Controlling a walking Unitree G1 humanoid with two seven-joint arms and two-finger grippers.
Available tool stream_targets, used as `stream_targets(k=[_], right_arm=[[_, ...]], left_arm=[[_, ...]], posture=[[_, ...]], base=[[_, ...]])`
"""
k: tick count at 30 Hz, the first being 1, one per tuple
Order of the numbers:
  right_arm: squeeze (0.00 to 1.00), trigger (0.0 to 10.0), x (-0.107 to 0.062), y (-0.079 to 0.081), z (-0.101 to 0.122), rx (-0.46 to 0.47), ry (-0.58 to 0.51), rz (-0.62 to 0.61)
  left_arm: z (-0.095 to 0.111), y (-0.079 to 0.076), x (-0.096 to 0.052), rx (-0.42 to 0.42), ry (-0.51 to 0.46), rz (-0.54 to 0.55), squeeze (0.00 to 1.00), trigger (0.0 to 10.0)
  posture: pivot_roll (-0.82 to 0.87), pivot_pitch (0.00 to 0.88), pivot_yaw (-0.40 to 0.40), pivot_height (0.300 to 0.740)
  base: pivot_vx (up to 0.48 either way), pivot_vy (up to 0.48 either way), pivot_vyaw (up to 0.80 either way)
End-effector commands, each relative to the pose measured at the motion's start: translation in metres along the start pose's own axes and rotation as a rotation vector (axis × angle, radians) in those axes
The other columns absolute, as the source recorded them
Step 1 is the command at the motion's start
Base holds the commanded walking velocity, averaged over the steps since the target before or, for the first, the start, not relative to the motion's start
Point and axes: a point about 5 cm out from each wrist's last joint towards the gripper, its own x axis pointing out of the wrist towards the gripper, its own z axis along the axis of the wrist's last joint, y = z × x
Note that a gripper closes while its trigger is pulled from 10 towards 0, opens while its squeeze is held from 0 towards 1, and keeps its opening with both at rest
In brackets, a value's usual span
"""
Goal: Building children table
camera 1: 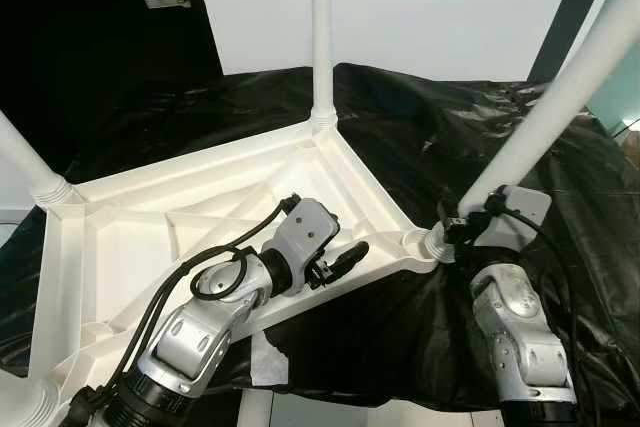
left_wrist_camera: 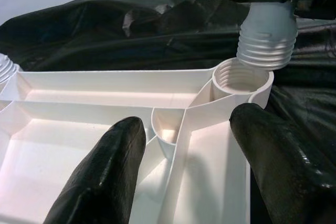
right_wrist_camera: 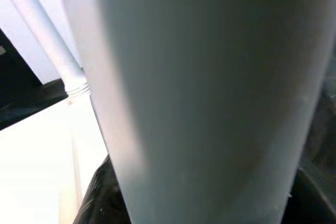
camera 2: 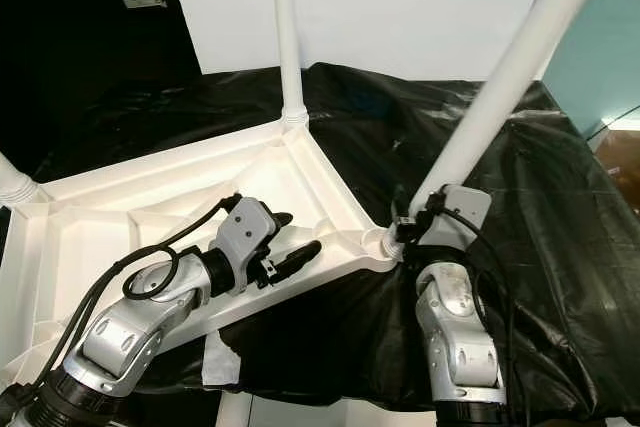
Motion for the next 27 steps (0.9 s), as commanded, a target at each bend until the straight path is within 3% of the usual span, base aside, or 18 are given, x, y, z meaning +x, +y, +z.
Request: stream_targets(k=[1,6,7,11,16,27], right_arm=[[0.00,10.0,-0.001,-0.004,-0.017,0.010,0.094,-0.010],[0.00,10.0,0.005,0.001,-0.016,-0.006,0.099,0.054],[0.00,10.0,0.009,0.009,-0.012,-0.055,0.085,0.105],[0.00,10.0,0.012,0.013,-0.010,-0.069,0.081,0.133],[0.00,10.0,0.012,0.031,-0.010,-0.157,0.072,0.247],[0.00,10.0,0.011,0.029,-0.014,-0.132,0.095,0.239]], left_arm=[[0.002,-0.006,-0.001,0.016,-0.009,-0.112,0.00,10.0],[0.003,-0.006,-0.001,0.017,-0.010,-0.113,0.00,10.0],[0.003,-0.005,0.000,0.019,-0.011,-0.114,0.00,10.0],[0.003,-0.005,0.000,0.021,-0.011,-0.114,0.00,10.0],[0.005,-0.006,0.002,0.027,-0.019,-0.118,0.00,10.0],[0.006,-0.006,0.001,0.032,-0.022,-0.122,0.00,10.0]], posture=[[-0.05,0.018,0.018,0.740],[-0.05,0.014,0.021,0.740],[-0.05,0.009,0.018,0.740],[-0.05,0.007,0.018,0.740],[-0.04,0.000,0.011,0.740],[-0.05,0.000,0.013,0.740]], base=[[0.000,0.000,0.00],[0.000,0.000,0.00],[0.000,0.000,0.00],[0.000,0.000,0.00],[0.000,0.000,0.00],[0.000,0.000,0.00]])
